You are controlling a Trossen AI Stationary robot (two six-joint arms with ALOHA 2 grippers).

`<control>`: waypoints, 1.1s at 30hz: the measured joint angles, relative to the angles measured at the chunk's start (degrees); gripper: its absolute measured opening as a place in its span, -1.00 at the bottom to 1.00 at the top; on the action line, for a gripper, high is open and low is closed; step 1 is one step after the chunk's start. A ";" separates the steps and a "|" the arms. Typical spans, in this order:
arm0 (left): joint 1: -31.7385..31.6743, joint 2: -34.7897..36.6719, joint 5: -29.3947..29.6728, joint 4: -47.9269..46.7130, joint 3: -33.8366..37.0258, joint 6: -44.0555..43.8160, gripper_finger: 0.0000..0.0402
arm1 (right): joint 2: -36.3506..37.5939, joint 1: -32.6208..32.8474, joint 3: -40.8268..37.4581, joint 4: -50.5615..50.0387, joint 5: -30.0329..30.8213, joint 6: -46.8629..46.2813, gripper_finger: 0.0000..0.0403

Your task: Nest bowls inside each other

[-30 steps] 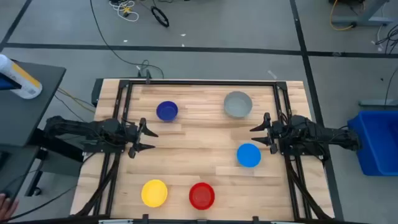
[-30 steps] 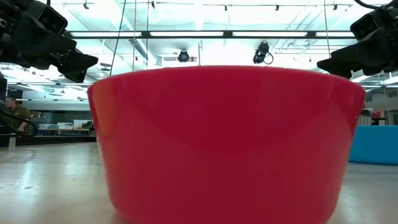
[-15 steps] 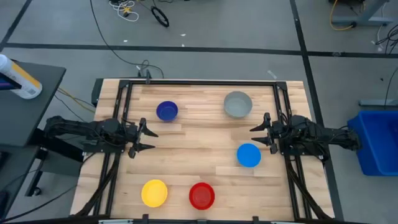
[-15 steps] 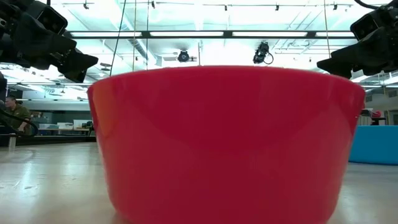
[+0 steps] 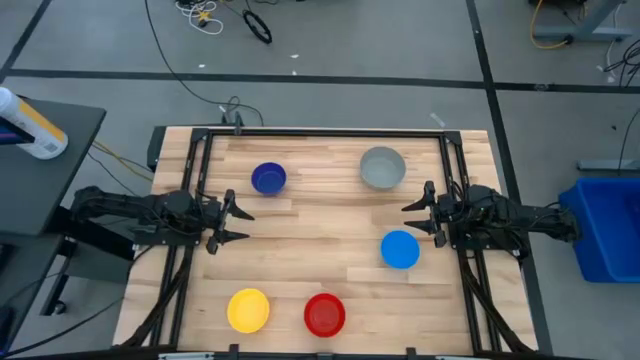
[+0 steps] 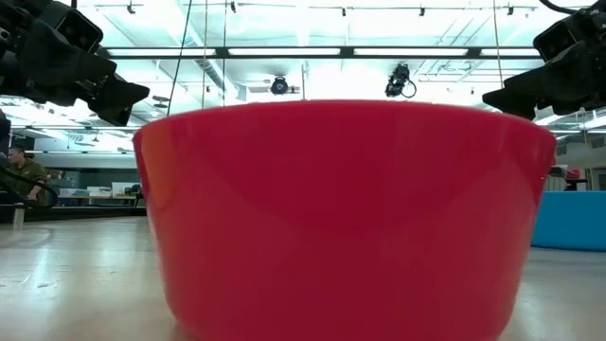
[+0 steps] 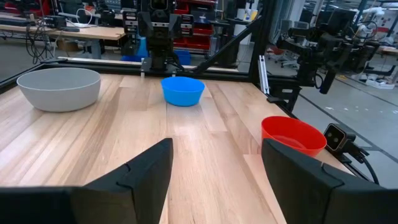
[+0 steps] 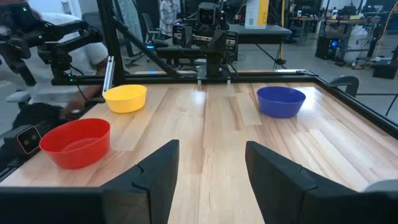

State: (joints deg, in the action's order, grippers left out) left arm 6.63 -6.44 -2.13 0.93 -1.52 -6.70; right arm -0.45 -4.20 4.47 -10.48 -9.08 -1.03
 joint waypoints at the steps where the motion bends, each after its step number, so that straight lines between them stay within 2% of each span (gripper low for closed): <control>1: 0.02 0.00 -0.02 0.00 0.00 0.00 0.27 | 0.01 0.01 0.00 0.00 0.02 0.00 -0.02; 33: 0.01 0.00 -0.02 0.00 0.00 0.02 0.27 | 0.00 -0.01 0.00 0.01 0.00 0.00 -0.04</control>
State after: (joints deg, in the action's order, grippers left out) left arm 6.64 -6.44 -2.15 0.93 -1.52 -6.68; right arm -0.45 -4.21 4.47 -10.47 -9.08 -1.03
